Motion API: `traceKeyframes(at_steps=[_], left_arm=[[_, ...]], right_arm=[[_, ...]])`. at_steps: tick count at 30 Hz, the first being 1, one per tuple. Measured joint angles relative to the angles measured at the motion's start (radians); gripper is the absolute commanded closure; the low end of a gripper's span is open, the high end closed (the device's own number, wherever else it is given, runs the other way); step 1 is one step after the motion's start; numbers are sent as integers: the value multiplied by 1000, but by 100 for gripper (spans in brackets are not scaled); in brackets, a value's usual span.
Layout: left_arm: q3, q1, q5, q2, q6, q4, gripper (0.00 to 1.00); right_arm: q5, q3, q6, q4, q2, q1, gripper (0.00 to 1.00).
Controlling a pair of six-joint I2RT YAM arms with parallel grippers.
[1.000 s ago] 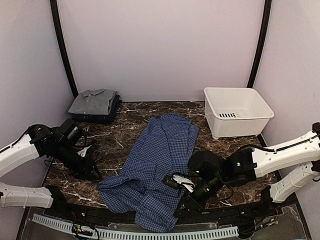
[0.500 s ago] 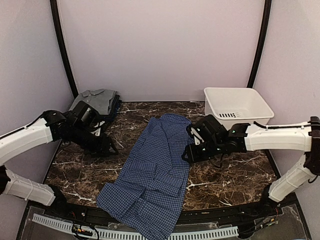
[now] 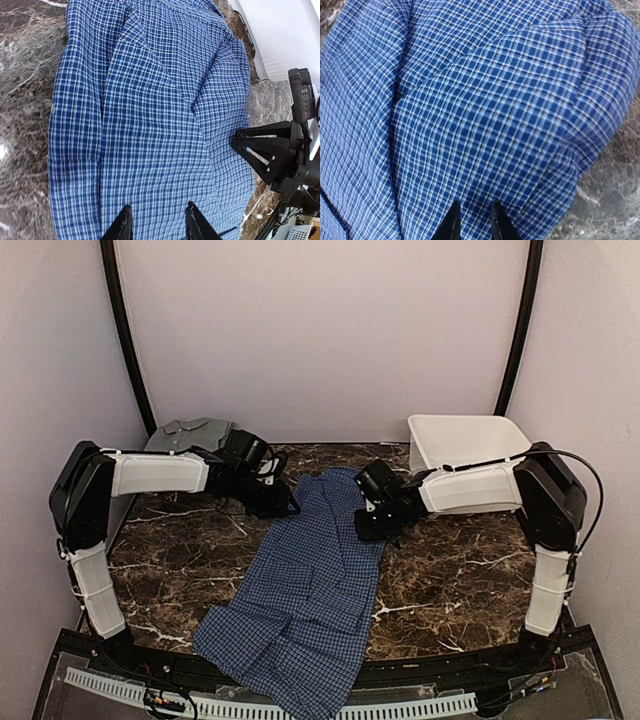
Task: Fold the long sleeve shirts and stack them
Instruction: Flatten out the crumpled shirt at the center of the board.
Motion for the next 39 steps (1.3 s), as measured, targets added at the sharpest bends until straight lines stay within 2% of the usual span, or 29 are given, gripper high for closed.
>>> traceKeyframes(at_steps=[5, 10, 19, 25, 31, 33, 39], left_arm=[[26, 0, 11, 124, -17, 58, 67], [34, 7, -5, 177, -42, 68, 68], [150, 53, -24, 284, -93, 91, 70], [281, 80, -26, 372, -97, 82, 70], [401, 98, -32, 430, -81, 27, 67], [452, 102, -37, 441, -65, -10, 65], [539, 106, -41, 417, -11, -84, 58]], right_arm=[[-18, 116, -31, -14, 127, -35, 83], [-43, 262, -72, -43, 225, -68, 83], [-113, 601, -155, -114, 434, -171, 82], [-146, 879, -219, -197, 588, -226, 73], [-166, 979, -267, -263, 608, -239, 62], [-168, 994, -275, -266, 600, -239, 56], [-167, 887, -284, -264, 474, -231, 47]])
